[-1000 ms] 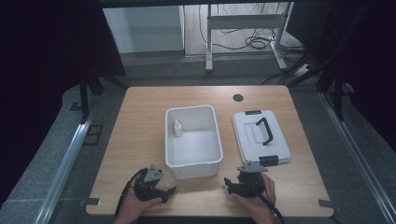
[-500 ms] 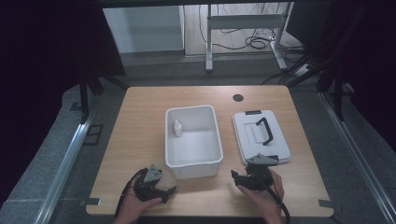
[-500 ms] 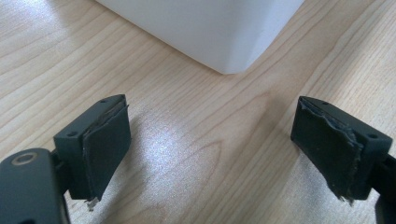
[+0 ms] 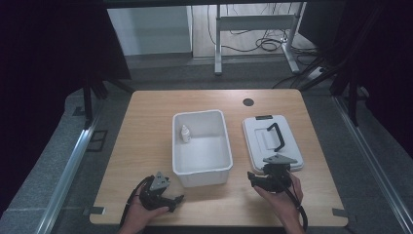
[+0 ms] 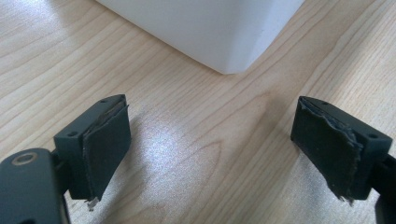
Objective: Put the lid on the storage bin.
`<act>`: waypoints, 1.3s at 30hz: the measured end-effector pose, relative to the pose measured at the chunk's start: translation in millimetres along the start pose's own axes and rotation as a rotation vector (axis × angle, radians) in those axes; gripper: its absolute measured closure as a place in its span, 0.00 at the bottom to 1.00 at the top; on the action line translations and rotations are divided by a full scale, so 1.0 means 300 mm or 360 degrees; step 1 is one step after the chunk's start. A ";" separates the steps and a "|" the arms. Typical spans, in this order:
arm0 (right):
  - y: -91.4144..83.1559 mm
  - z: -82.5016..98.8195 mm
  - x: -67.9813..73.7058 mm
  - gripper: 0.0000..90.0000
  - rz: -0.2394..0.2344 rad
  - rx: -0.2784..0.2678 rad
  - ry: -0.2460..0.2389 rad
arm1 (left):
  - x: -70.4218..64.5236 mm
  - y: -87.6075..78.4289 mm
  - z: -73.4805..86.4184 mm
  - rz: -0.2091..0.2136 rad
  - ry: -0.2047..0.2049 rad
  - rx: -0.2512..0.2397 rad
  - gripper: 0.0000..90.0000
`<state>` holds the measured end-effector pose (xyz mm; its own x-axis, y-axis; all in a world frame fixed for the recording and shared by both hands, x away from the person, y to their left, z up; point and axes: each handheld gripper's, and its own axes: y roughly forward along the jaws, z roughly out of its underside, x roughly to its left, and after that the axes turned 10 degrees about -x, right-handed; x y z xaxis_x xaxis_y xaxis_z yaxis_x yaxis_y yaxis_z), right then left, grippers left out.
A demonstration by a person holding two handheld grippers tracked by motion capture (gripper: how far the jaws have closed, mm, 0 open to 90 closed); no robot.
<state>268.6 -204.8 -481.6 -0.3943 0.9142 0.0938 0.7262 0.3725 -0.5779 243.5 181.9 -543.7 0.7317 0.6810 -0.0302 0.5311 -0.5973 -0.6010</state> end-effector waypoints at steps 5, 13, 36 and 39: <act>-0.005 -0.021 -0.030 0.35 0.0022 0.0000 0.0022 | -0.001 0.000 0.000 -0.0001 -0.0002 0.0000 0.13; -0.019 -0.053 -0.087 0.37 0.0050 0.0002 0.0068 | -0.001 0.000 0.000 -0.0002 -0.0002 0.0000 0.13; -0.041 -0.112 -0.194 0.38 0.0092 0.0041 0.0183 | -0.001 0.000 0.000 -0.0002 -0.0002 0.0001 0.13; -0.046 -0.122 -0.204 0.38 0.0103 0.0043 0.0181 | -0.001 0.000 0.000 -0.0002 -0.0001 0.0001 0.13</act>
<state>303.3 -260.1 -449.8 -0.2798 0.9489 0.1459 0.7318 0.3092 -0.6073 243.3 181.8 -543.6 0.7307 0.6820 -0.0303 0.5316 -0.5963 -0.6014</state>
